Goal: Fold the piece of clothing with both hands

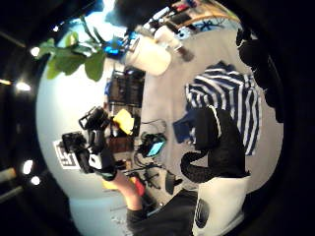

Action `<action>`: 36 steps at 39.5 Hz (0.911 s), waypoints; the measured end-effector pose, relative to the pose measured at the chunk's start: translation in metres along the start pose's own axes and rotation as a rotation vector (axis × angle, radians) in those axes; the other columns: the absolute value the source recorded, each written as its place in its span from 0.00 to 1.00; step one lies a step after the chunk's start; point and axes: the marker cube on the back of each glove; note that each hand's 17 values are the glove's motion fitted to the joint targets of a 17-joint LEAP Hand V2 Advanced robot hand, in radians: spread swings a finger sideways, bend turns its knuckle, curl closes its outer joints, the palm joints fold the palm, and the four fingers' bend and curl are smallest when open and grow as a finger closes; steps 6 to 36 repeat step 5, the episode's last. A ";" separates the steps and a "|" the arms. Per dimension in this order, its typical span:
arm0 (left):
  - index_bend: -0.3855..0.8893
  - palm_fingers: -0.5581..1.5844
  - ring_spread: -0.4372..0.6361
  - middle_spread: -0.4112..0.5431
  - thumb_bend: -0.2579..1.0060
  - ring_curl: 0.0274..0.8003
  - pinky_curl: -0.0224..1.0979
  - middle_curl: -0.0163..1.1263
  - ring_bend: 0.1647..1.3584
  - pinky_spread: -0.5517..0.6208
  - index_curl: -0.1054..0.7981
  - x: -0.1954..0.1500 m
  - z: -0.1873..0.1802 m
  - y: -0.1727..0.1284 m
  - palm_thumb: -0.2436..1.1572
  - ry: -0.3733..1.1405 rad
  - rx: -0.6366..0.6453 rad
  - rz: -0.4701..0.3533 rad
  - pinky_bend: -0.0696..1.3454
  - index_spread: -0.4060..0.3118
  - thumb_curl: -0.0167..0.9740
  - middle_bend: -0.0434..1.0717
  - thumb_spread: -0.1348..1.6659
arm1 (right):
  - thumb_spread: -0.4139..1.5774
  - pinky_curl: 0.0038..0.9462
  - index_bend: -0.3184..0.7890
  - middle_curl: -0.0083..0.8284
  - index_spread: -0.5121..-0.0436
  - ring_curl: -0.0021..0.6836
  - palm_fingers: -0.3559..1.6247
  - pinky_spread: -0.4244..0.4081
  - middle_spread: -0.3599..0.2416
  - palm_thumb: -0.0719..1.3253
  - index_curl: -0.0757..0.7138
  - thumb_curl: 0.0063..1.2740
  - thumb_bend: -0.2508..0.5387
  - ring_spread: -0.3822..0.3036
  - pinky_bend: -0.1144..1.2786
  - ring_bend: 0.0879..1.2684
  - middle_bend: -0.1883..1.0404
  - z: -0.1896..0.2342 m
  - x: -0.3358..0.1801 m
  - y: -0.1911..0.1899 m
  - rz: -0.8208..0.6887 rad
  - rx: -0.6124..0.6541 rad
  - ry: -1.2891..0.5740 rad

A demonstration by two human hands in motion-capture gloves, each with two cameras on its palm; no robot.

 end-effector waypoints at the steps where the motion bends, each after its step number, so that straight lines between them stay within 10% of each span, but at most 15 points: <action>1: 0.42 0.55 0.38 0.40 0.22 0.43 0.36 0.30 0.30 0.42 0.51 0.001 0.001 -0.001 0.36 -0.002 -0.003 0.001 0.35 0.43 0.26 0.17 0.87 | 0.78 0.48 0.35 0.59 0.66 0.69 0.66 0.31 0.50 0.63 0.27 0.37 0.31 0.32 0.54 0.54 0.41 -0.008 0.002 0.004 -0.001 0.002 0.005; 36: 0.42 0.55 0.38 0.41 0.21 0.43 0.36 0.30 0.30 0.42 0.51 0.002 0.006 -0.005 0.37 -0.008 -0.009 -0.001 0.34 0.43 0.26 0.17 0.87 | 0.80 0.47 0.36 0.59 0.66 0.68 0.66 0.32 0.50 0.63 0.28 0.36 0.31 0.33 0.52 0.52 0.41 -0.020 0.013 0.005 0.025 0.006 0.042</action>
